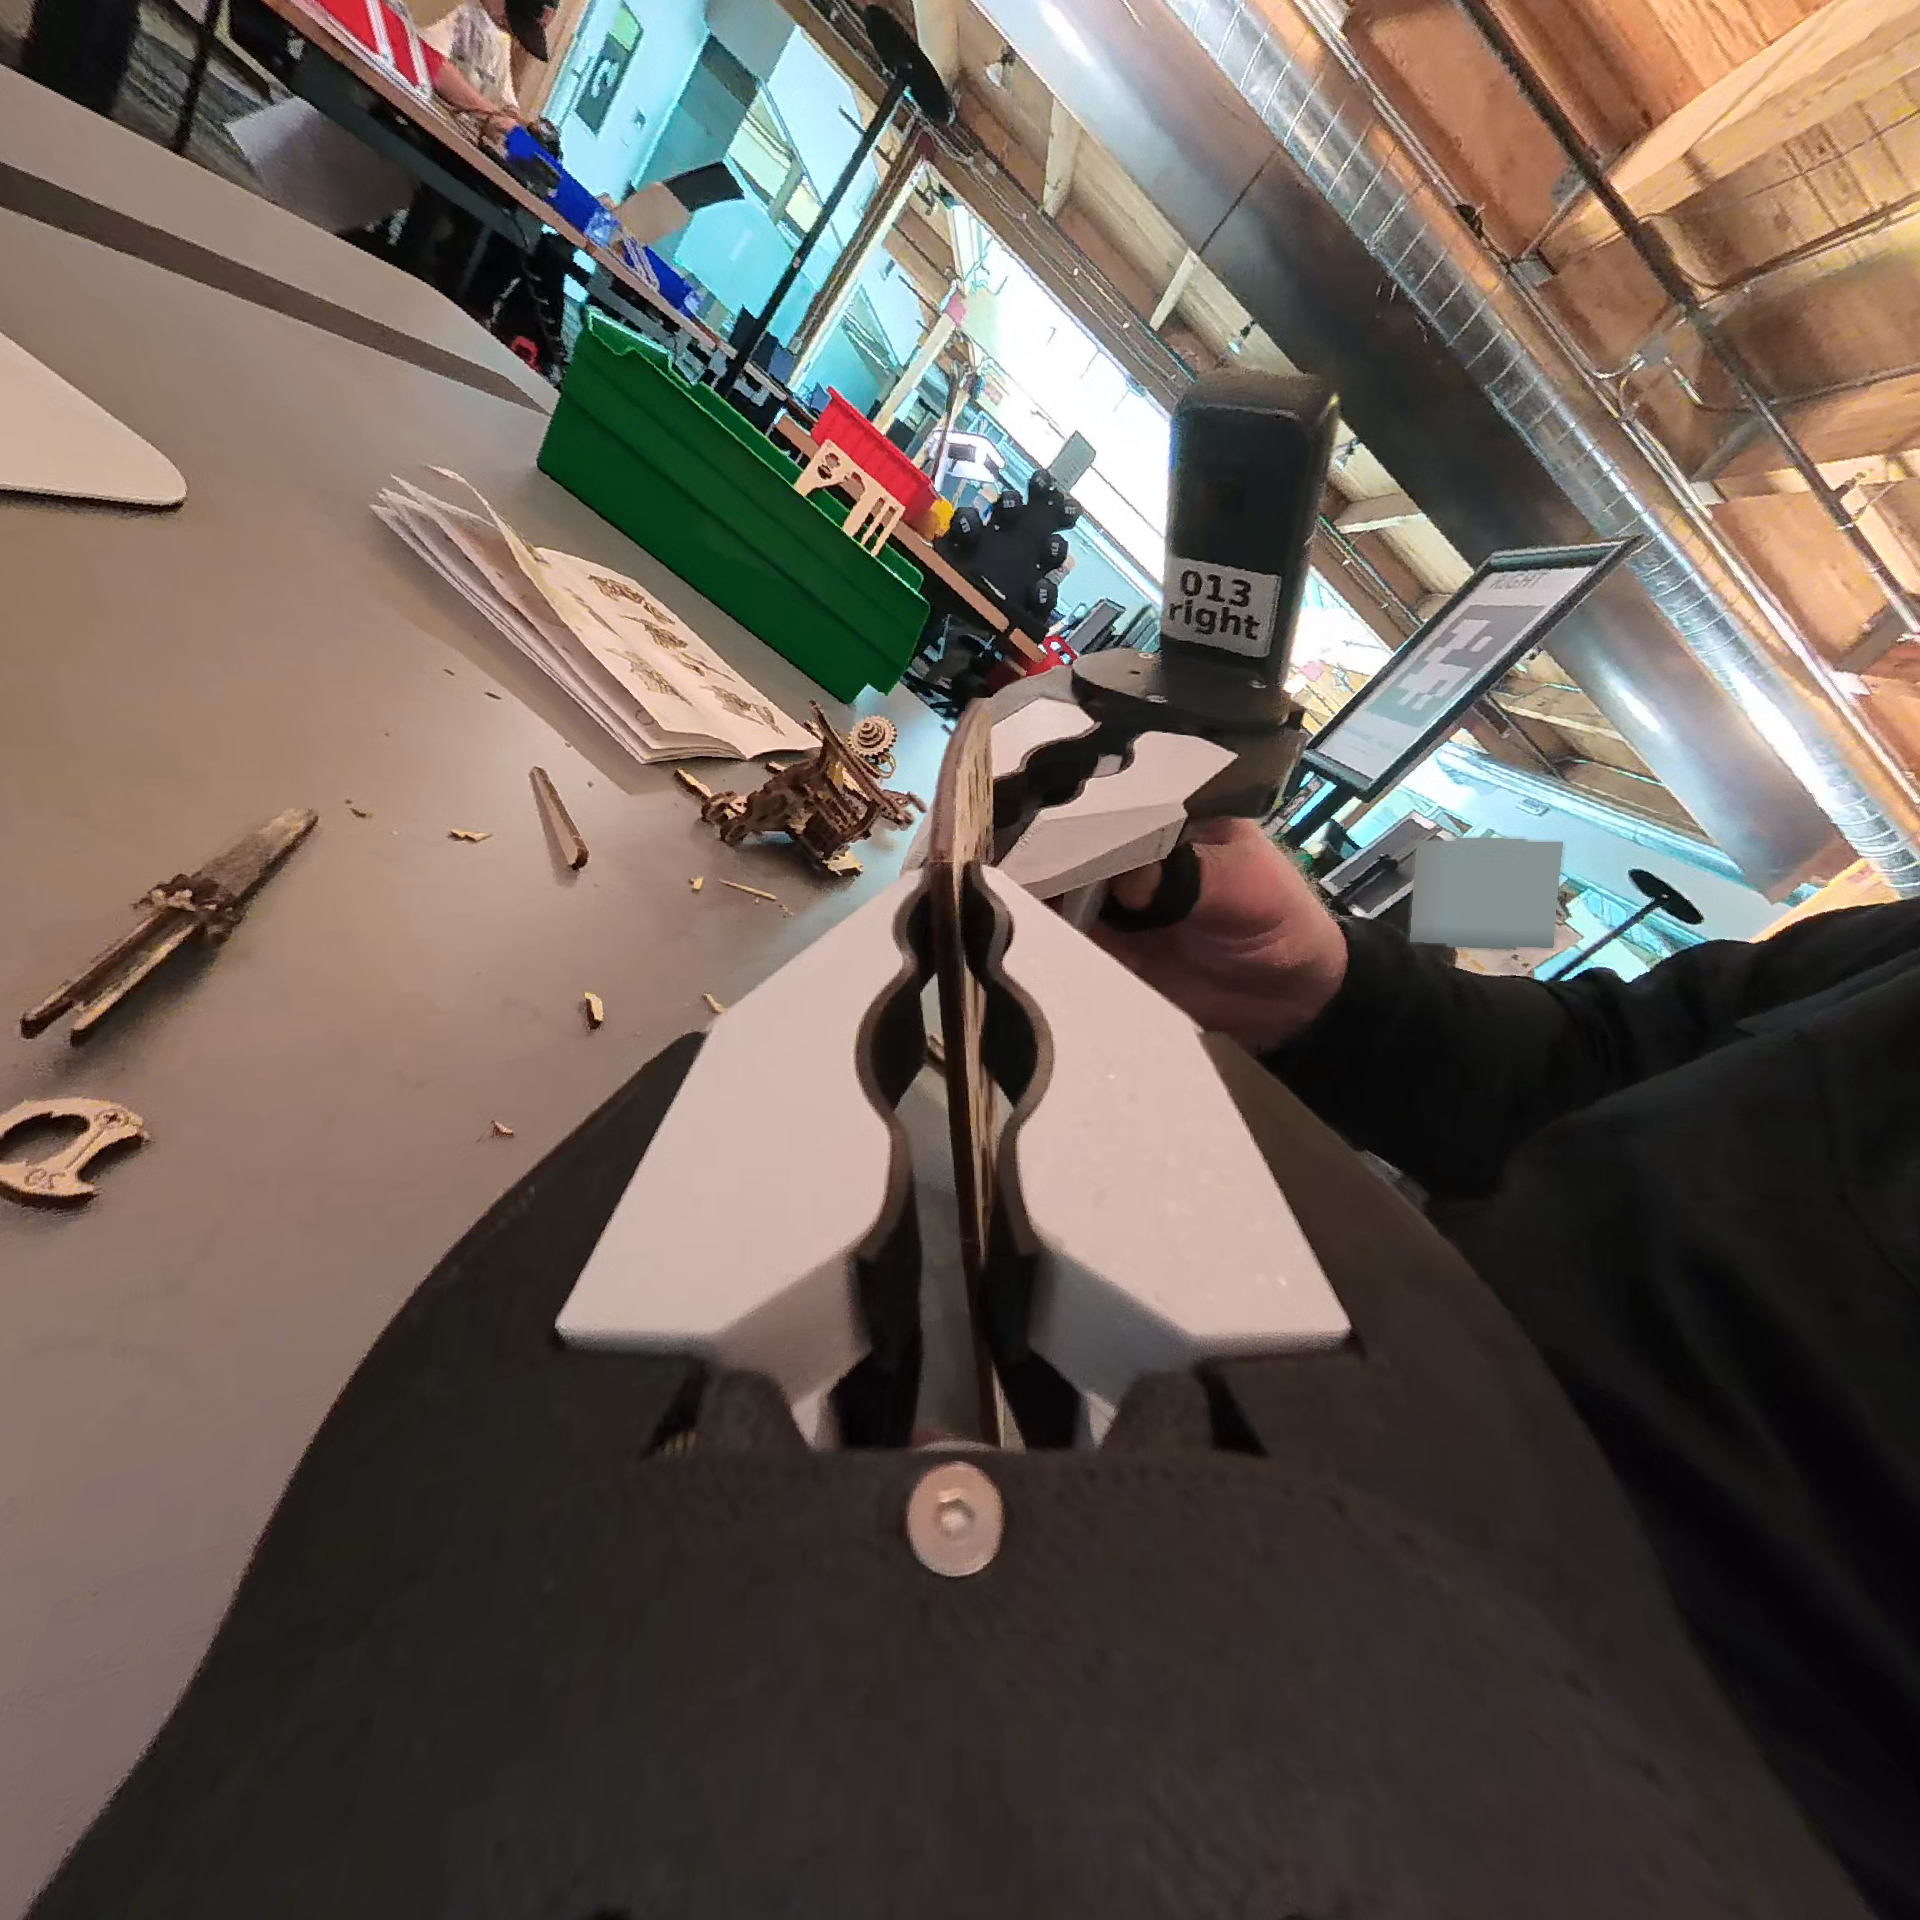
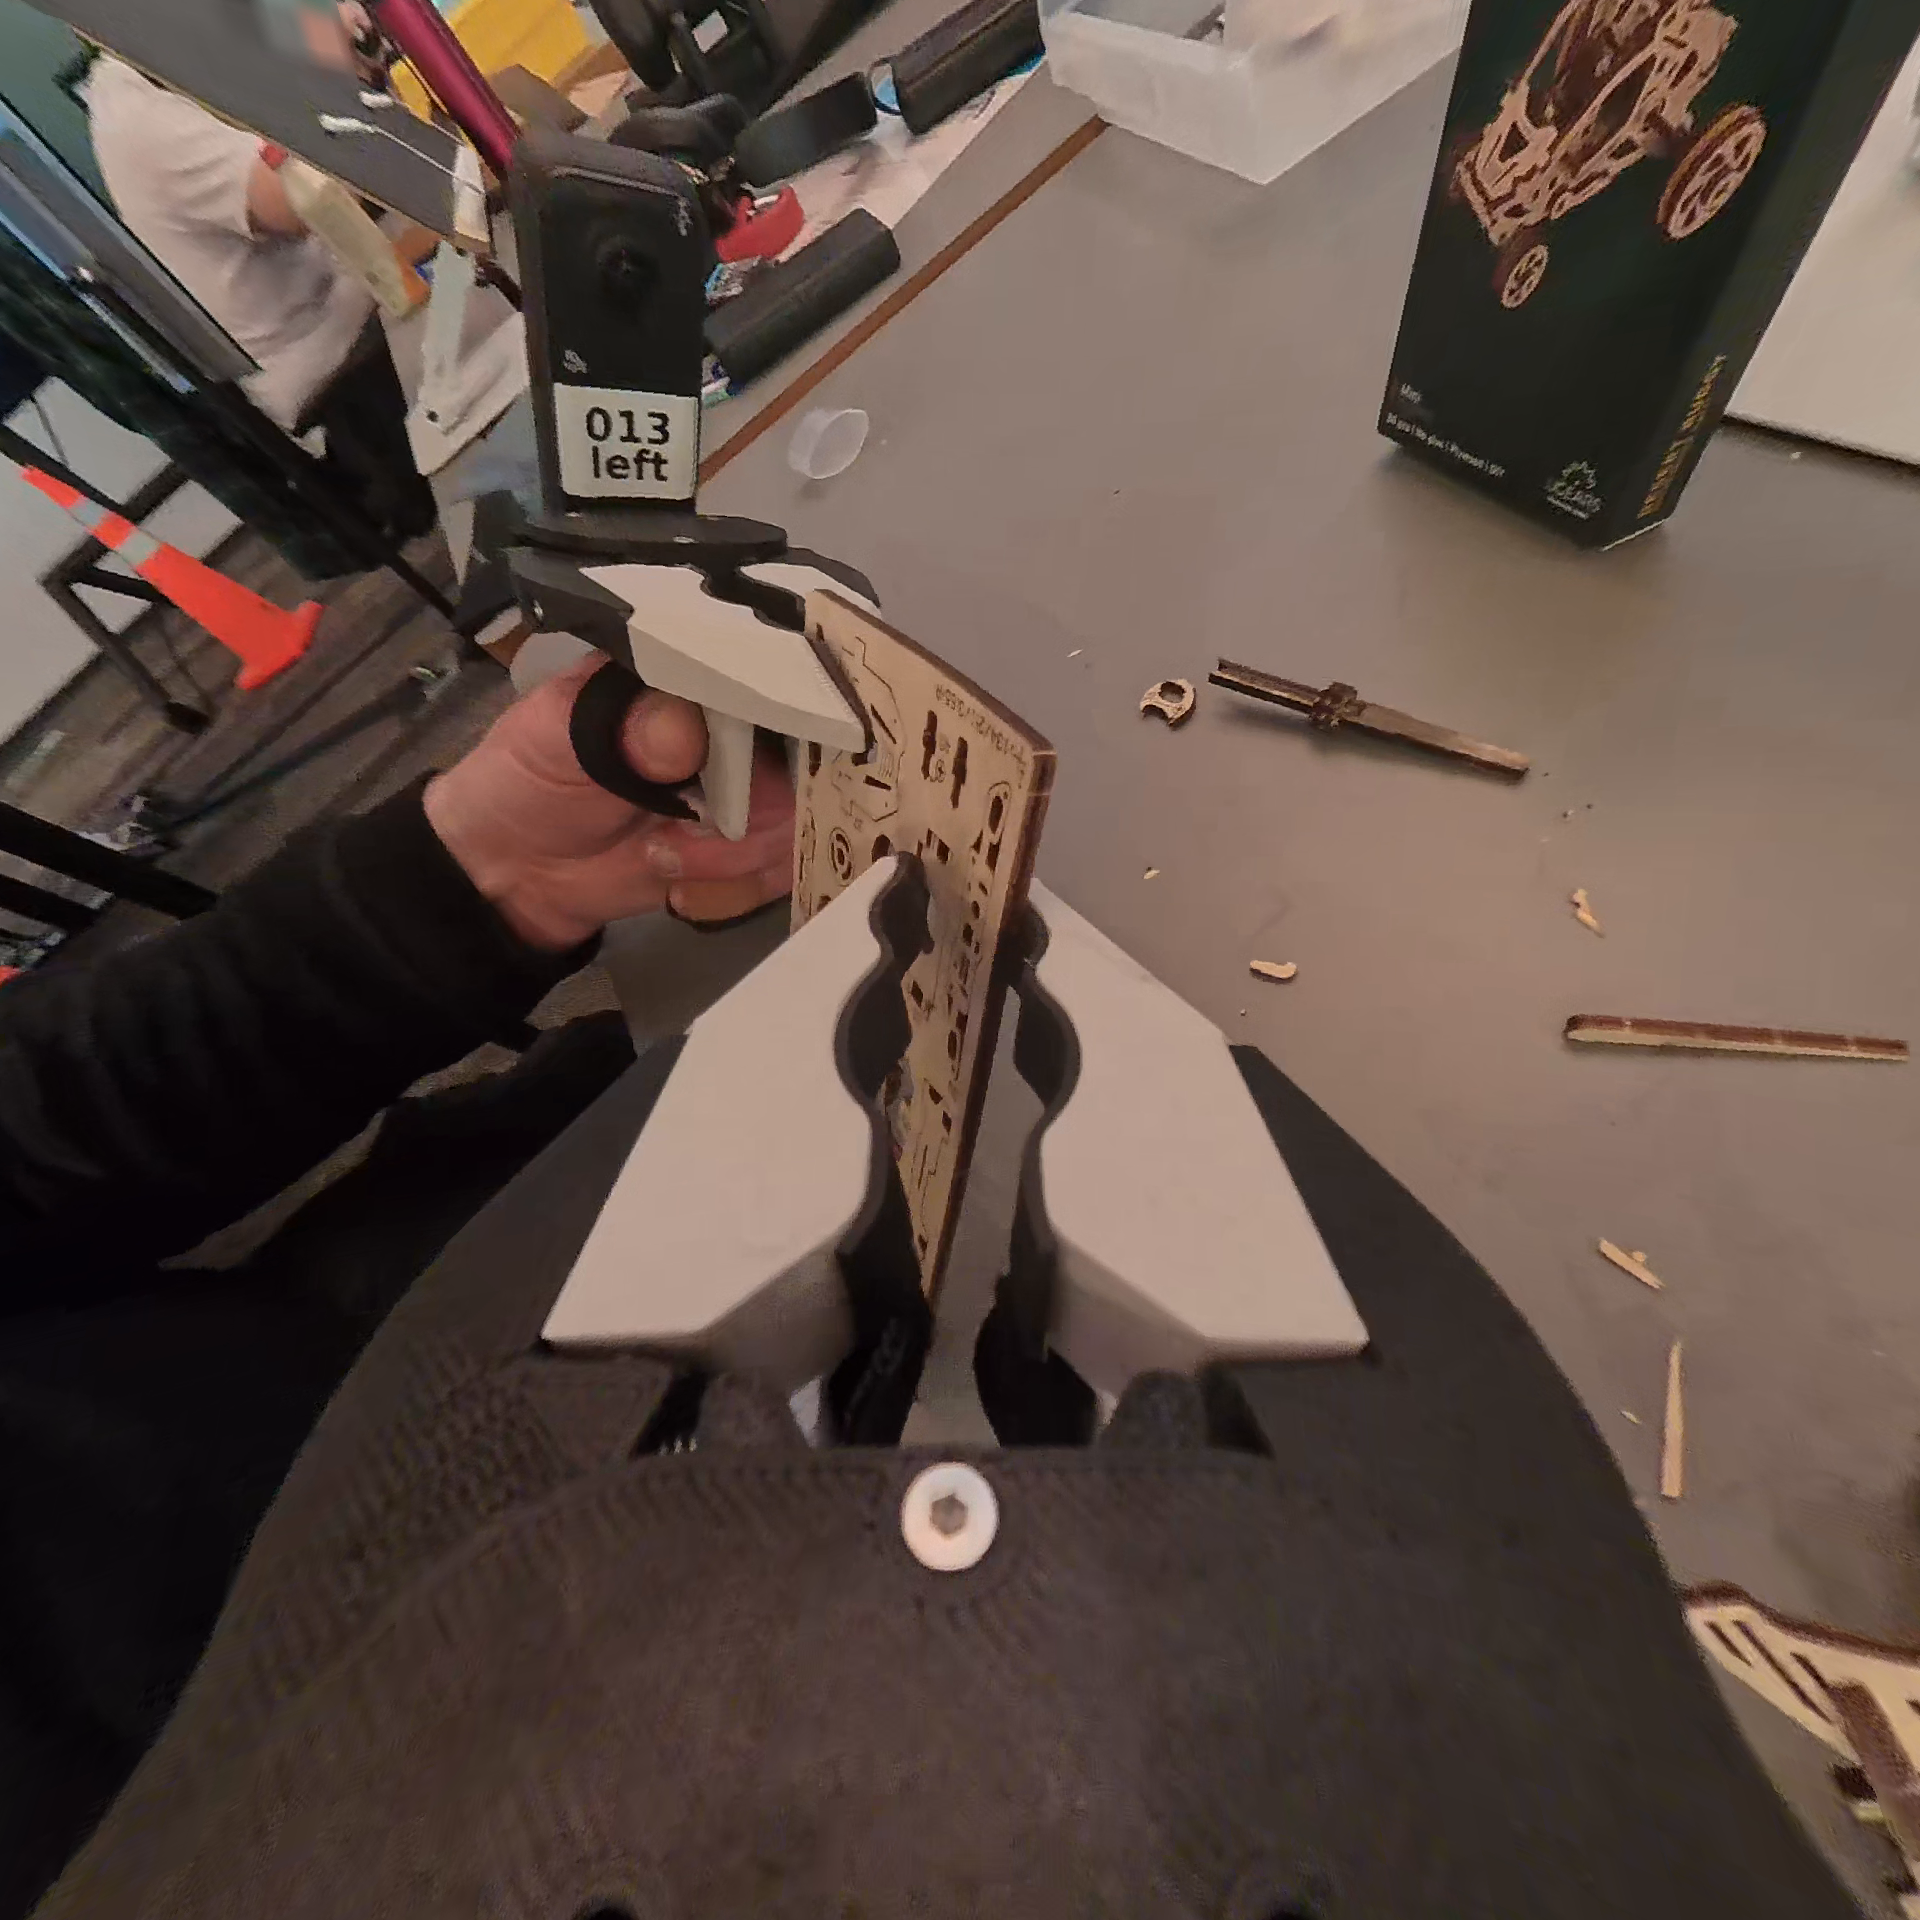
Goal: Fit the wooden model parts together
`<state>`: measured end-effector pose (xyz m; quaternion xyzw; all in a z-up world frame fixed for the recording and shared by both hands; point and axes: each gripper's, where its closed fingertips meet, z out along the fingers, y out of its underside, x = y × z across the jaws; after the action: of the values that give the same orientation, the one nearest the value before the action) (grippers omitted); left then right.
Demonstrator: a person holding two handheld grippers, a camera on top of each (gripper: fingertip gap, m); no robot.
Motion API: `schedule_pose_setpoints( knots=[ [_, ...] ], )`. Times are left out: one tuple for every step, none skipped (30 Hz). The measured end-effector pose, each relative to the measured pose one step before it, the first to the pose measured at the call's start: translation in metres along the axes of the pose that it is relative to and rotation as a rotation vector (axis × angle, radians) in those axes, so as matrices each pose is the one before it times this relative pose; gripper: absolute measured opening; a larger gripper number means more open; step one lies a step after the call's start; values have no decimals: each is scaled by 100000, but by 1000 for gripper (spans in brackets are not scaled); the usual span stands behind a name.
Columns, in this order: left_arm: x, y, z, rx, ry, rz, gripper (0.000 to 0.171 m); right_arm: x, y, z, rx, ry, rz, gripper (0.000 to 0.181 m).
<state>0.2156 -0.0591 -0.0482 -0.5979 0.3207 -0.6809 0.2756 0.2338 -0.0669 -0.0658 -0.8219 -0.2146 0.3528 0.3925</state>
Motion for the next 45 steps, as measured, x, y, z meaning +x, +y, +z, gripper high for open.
schedule_pose_setpoints(
  knots=[
    [13,-61,-26,99,-884,1123,2,22,-23,30,6,48,287,13],
    [309,-195,-69,388,508,1791,2,-213,-185,-36,1381,-2439,857,13],
    [505,-237,-90,245,1669,2125,1,-394,-299,-116,2224,-4504,721,13],
    [188,-110,72,-282,-282,1618,1,-295,-196,-152,1659,-4791,1002,12],
    [16,50,162,-264,197,21,1,-34,145,-119,-472,-2864,2155,11],
    [1,112,52,537,1805,-1502,1,-18,219,-93,-981,-1728,1304,11],
    [-114,115,-23,1320,1076,-1456,1,10,272,-41,-1335,-491,-436,10],
    [-159,91,-101,1445,451,-1185,1,184,325,28,-1582,1316,-858,10],
    [-108,123,-101,833,841,-1466,1,77,382,113,-1889,567,-894,8],
    [-10,117,-65,250,1270,-1441,1,-69,301,100,-1614,-437,-1047,9],
    [65,-32,20,13,709,-335,1,-87,54,-28,-419,-701,-647,9],
    [6,-28,44,-337,-191,485,1,5,-11,-24,-354,48,-346,9],
    [22,30,-12,-159,614,-523,1,-15,47,1,-632,-290,-818,9],
    [24,136,40,-565,576,-516,1,-116,117,-32,-1099,-1491,131,9],
    [67,166,106,-1106,324,345,1,-140,191,-58,-1476,-2360,1039,8],
    [78,91,112,-641,337,398,1,-141,144,-86,-912,-2037,312,7],
    [0,56,79,-207,424,-368,1,-68,88,-102,-373,-1083,-281,7],
    [23,-40,29,316,481,-219,1,-81,110,-71,-740,-614,-275,7],
    [33,-43,-28,275,378,-84,1,-102,191,-20,-1482,-181,-1140,8],
    [-39,-232,-162,1604,37,-310,1,-1,356,25,-2341,367,-661,8],
    [34,-162,-137,1154,792,-759,1,-81,109,20,-369,-1055,910,7],
    [60,-46,-42,236,534,-212,1,-126,-164,1,1448,-1633,1312,6],
    [-75,17,33,-44,-780,430,1,155,-18,16,-125,1116,-358,5],
    [19,-169,-76,1194,191,-155,1,152,-179,-9,626,1897,-882,6],
    [16,-149,-110,959,493,-491,1,-32,-259,31,1472,131,1241,6],
    [-42,23,-48,-74,-296,-36,1,-15,-9,135,469,-778,2054,5],
    [-59,107,36,-621,-767,390,1,36,224,151,-278,-1218,1856,6],
    [-85,54,57,-184,-786,244,1,89,147,76,643,-1498,2628,6],
    [-52,-32,31,279,-395,31,1,110,-40,2,1636,-1012,2588,6],
    [-39,5,-26,53,-327,17,1,12,-10,36,844,-645,1850,5],
    [-36,35,-4,-76,-523,309,1,76,77,77,-541,662,667,5],
    [-97,-19,-17,230,-688,-86,1,160,21,75,-345,1600,968,6],
    [-123,-29,-21,243,-1000,-11,1,177,-37,64,297,1094,2409,6],
    [-223,26,-1,-19,-1925,387,1,211,-6,80,449,1142,2040,7],
    [-203,43,62,-82,-2237,937,1,227,35,42,-83,1742,1490,7],
    [-87,149,129,-723,-1596,958,2,387,55,10,-909,3578,835,8],
    [-423,156,97,-688,-4307,1684,2,632,53,19,-1188,5880,-746,8],
    [-230,24,49,-93,-3154,1904,2,271,-2,73,-574,2889,-545,9],
    [-172,35,-6,-406,-2256,1255,3,152,4,64,-161,1850,170,9],
    [-270,18,-41,213,-1707,-250,3,161,-14,102,-26,2527,-1286,10],
    [-2,-266,-159,2002,717,-922,2,62,-139,120,549,2468,-2266,10],
    [207,-206,-196,1057,2363,-1123,2,-196,-299,15,1073,467,-2765,11],
    [112,-89,-89,442,1514,-841,2,-142,-120,-57,-420,428,-1396,11],
    [52,-142,-5,926,439,98,1,-21,-207,-114,590,858,-935,11],
    [66,-113,-18,664,714,-377,1,-50,-261,-146,1766,167,-445,11]
  ],
)
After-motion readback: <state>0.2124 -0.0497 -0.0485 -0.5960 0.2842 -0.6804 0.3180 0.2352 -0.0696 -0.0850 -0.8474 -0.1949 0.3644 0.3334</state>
